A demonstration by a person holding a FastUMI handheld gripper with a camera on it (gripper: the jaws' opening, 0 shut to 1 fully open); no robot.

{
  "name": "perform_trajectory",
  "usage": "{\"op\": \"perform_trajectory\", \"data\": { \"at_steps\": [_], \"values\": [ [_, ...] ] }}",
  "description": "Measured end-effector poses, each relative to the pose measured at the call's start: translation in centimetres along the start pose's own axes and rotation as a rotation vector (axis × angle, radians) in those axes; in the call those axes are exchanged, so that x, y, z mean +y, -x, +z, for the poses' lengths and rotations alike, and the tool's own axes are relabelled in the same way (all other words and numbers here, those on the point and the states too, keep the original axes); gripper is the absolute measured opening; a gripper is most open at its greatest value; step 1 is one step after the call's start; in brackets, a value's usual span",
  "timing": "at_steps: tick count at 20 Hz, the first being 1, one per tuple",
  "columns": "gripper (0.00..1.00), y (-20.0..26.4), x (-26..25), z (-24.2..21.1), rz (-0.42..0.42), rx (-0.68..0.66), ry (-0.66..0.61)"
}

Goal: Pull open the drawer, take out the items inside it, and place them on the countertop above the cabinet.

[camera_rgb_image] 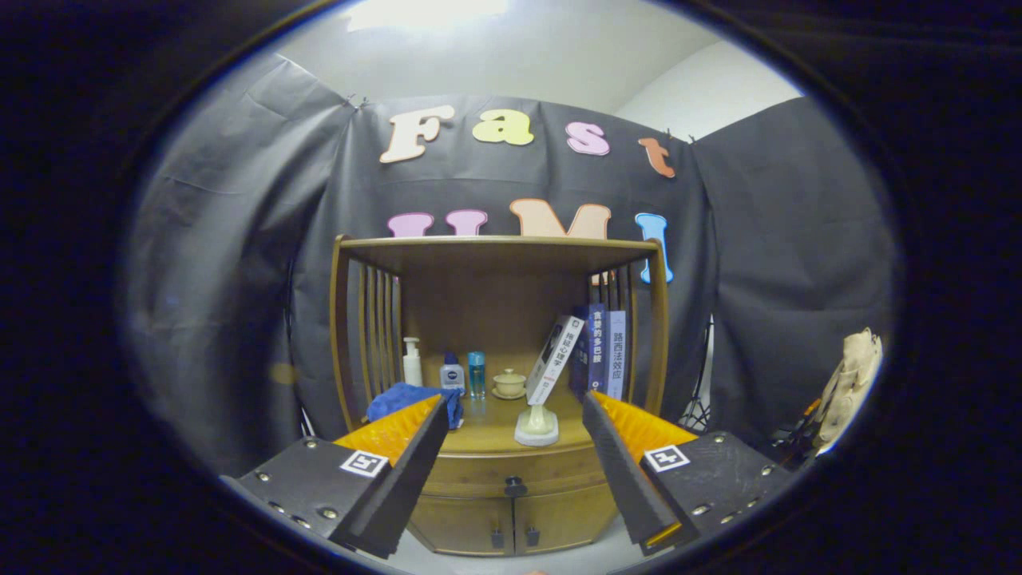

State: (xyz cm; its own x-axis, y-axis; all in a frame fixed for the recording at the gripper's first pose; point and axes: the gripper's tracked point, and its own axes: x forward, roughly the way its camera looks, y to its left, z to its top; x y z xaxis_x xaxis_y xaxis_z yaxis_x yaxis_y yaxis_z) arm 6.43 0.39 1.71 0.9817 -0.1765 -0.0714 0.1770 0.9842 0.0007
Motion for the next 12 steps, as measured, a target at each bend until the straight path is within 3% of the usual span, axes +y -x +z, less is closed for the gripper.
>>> {"op": "perform_trajectory", "data": {
  "at_steps": [12],
  "values": [
    [1.00, 1.8, 0.9, 0.2, 0.037, -0.026, 0.078]
  ]
}}
